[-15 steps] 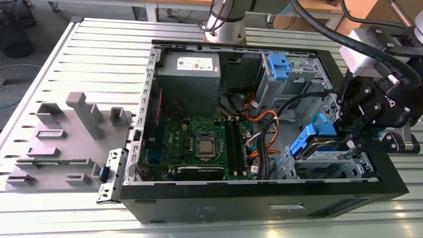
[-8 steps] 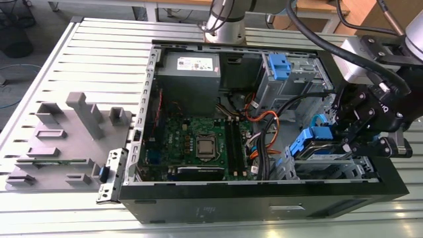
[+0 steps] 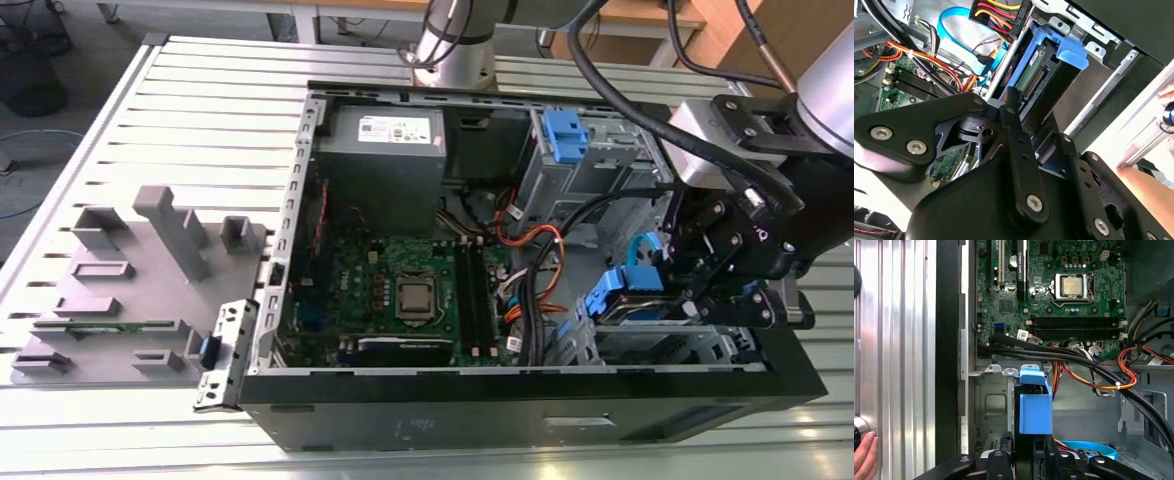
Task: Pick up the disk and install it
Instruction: 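Insert the disk into the insertion slot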
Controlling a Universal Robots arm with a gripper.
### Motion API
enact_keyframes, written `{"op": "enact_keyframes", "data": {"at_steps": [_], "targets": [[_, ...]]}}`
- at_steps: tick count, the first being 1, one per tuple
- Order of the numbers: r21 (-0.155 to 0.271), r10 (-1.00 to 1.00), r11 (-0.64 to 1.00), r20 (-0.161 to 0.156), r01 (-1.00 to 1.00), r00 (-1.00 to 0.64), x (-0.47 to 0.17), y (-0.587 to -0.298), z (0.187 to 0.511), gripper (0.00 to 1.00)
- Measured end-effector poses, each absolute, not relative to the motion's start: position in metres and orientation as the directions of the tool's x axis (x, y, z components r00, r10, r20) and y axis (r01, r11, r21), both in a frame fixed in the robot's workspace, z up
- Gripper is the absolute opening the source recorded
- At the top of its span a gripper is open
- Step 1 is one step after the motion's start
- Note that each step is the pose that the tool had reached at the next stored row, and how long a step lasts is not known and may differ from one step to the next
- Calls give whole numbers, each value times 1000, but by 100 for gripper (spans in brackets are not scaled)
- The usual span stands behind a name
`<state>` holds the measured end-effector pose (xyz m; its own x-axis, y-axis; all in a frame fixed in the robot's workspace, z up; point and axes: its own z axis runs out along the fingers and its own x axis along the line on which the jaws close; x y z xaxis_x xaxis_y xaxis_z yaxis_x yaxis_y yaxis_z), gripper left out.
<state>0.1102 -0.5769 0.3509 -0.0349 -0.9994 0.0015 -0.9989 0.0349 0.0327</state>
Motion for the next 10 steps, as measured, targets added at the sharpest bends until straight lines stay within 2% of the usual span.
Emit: {"op": "enact_keyframes", "data": {"at_steps": [8,9,10], "targets": [[33,-999,35,1,-999,-35,110,-577,351,36],[33,-999,35,1,-999,-35,110,-577,351,42],[33,-999,35,1,-999,-35,110,-577,351,42]]}}
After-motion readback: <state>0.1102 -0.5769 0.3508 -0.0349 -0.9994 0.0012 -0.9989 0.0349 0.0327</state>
